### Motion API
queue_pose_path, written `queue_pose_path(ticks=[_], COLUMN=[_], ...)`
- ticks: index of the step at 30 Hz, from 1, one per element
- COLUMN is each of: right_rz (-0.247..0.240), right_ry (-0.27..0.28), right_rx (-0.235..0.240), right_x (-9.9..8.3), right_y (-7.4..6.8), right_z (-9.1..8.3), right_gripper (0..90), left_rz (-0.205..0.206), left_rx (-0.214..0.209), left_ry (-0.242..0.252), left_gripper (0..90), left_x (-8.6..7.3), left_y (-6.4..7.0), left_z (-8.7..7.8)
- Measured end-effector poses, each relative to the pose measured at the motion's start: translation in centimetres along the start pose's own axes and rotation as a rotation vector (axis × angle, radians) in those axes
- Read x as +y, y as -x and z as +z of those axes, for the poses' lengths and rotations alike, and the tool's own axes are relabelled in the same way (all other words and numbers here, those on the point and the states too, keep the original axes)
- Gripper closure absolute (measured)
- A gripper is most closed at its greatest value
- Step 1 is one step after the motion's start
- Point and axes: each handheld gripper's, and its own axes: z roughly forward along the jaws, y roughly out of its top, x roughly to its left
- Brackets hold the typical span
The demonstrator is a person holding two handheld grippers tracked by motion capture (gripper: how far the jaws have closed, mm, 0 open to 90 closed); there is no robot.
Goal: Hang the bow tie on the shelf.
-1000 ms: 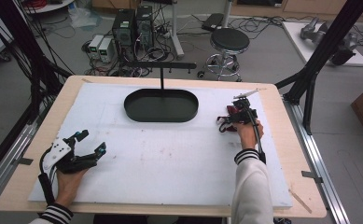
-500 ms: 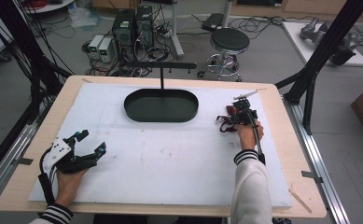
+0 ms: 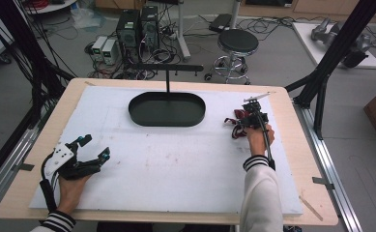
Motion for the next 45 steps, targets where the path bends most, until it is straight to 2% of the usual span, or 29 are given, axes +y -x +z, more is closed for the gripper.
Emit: queue_pose_path(ticks=[3, 5, 7, 10, 14, 17, 18, 19, 22, 29, 39, 42, 43, 44, 45], right_rz=[0.001, -0.008, -0.018, -0.029, -0.022, -0.023, -0.024, -0.025, -0.015, -0.016, -0.048, -0.047, -0.052, -0.058, -0.076], right_ry=[-0.008, -0.011, -0.016, -0.031, -0.041, -0.039, -0.039, -0.041, -0.044, -0.039, 0.048, 0.097, 0.146, 0.158, 0.192], right_rx=[0.003, 0.002, -0.004, -0.017, -0.01, -0.012, -0.012, -0.012, -0.005, -0.01, -0.031, -0.026, -0.022, -0.023, -0.031], right_x=[0.0, 0.0, 0.0, 0.0, -0.1, -0.1, -0.1, -0.1, -0.1, -0.1, 0.3, 0.5, 0.6, 0.7, 0.8], right_y=[0.0, -0.1, -0.1, -0.2, -0.1, -0.1, -0.1, -0.1, 0.0, 0.0, -0.5, -0.7, -1.0, -1.0, -1.3], right_z=[0.1, 0.2, 0.3, 0.5, 0.7, 0.8, 0.8, 0.8, 0.8, 0.6, -0.7, -1.2, -1.7, -1.8, -2.2], right_gripper=[86.7, 79.4, 76.6, 76.4, 73.9, 75.3, 77.0, 82.4, 85.8, 86.6, 86.7, 86.9, 87.0, 87.0, 87.1], left_rz=[-0.001, -0.002, -0.001, -0.003, -0.003, -0.004, -0.003, -0.004, -0.004, -0.002, -0.002, -0.002, -0.002, -0.002, -0.002], left_rx=[0.0, 0.0, 0.0, 0.0, 0.0, 0.001, 0.001, 0.001, 0.002, 0.002, 0.002, 0.001, 0.002, 0.002, 0.001], left_ry=[0.002, 0.001, 0.001, 0.002, 0.002, 0.001, 0.001, 0.001, 0.001, 0.001, 0.001, 0.001, 0.0, 0.0, 0.0], left_gripper=[15.0, 15.0, 15.0, 15.0, 15.0, 15.0, 15.0, 15.0, 15.0, 15.0, 15.0, 15.0, 15.0, 15.0, 15.0], left_x=[0.0, 0.0, 0.0, 0.0, 0.0, 0.0, 0.0, 0.0, 0.0, 0.0, 0.0, 0.0, 0.0, 0.0, 0.0], left_y=[0.0, 0.0, 0.0, 0.0, 0.0, 0.0, 0.0, 0.0, 0.0, 0.0, 0.0, 0.0, 0.0, 0.0, 0.0], left_z=[0.0, 0.0, 0.0, 0.0, 0.0, 0.0, 0.0, 0.0, 0.0, 0.0, 0.0, 0.0, 0.0, 0.0, 0.0])
